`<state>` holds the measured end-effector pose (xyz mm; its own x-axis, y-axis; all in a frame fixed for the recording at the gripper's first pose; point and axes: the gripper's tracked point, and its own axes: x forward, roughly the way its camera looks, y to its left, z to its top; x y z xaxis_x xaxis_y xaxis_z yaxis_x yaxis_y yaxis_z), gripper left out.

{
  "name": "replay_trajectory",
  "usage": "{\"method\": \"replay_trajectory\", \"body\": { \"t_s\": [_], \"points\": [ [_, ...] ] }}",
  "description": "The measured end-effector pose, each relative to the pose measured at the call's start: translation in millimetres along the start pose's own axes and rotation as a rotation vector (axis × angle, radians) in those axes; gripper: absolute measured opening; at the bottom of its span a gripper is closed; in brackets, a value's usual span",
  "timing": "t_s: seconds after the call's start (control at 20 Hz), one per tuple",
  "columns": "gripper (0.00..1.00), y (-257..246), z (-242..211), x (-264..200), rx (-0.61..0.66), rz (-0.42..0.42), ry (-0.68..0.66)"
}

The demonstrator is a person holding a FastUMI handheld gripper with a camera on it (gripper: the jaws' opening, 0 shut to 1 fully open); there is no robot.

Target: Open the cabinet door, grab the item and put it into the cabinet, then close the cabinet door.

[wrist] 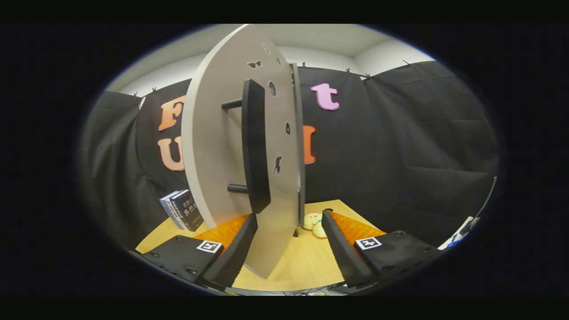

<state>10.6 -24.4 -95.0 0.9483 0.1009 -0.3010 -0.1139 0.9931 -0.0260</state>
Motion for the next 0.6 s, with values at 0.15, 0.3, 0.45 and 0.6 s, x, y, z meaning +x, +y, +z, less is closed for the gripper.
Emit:
{"method": "replay_trajectory", "body": {
  "t_s": [0.15, 0.3, 0.45, 0.6],
  "points": [
    [0.94, 30.1, -5.4, 21.6, -0.012, 0.023, 0.012],
    [0.94, 60.8, -12.4, 52.9, -0.024, 0.049, 0.027],
    [0.94, 92.4, -17.3, 98.1, -0.018, 0.079, 0.034],
    [0.94, 109.5, -30.2, 152.1, -0.015, 0.073, 0.042]
  ]
}}
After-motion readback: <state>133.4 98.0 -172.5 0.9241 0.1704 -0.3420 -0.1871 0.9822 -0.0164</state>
